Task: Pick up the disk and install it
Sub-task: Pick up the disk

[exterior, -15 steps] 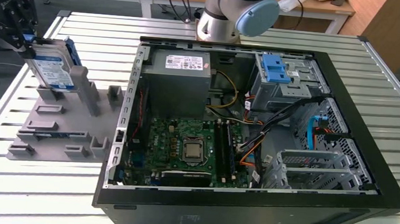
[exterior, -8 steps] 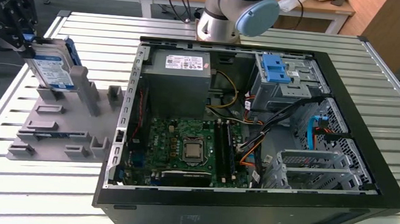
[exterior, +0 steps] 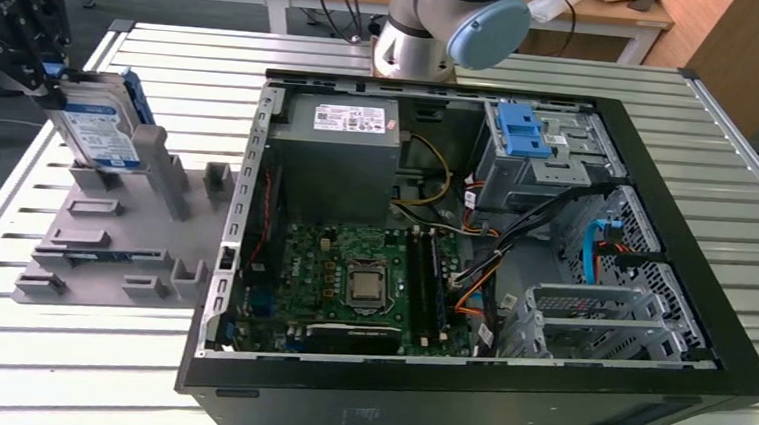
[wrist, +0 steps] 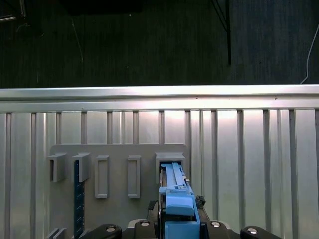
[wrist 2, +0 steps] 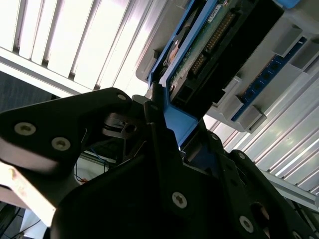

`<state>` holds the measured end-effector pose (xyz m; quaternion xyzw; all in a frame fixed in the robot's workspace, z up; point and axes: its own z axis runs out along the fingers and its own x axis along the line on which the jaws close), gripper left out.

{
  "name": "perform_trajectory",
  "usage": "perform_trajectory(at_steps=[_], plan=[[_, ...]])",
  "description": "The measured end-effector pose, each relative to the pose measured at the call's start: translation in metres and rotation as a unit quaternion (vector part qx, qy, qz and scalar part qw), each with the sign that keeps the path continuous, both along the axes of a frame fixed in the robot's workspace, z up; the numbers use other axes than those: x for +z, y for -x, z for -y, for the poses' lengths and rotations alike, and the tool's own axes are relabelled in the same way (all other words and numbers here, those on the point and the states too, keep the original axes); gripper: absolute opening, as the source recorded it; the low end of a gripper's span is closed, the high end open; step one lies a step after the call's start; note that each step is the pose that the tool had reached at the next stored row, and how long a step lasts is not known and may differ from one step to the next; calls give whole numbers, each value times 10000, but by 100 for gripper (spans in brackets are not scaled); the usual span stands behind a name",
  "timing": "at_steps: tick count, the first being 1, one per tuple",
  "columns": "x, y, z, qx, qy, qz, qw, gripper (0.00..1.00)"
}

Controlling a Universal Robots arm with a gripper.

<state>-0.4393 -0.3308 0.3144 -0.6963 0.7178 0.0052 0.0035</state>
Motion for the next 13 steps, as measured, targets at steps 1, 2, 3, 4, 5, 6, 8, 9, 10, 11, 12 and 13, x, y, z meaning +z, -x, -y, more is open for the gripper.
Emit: perform_trajectory(at_steps=[1,2,3,4,5,6,8,9,10,11,12,13], plan=[[2,0,0,0,0,0,10000,36],[4,0,0,0,0,0,10000,36],[6,0,-1,0,0,0,10000,36],[8,0,-1,0,0,0,10000,36],[10,0,-1,0,0,0,10000,36],[12,0,-1,0,0,0,10000,36],[16,0,-1,0,0,0,10000,36],[18,0,-1,0,0,0,10000,36],[20,0,-1,0,0,0,10000,36],[22,0,-1,0,0,0,10000,36],[24,0,-1,0,0,0,10000,36],[26,0,-1,0,0,0,10000,36]])
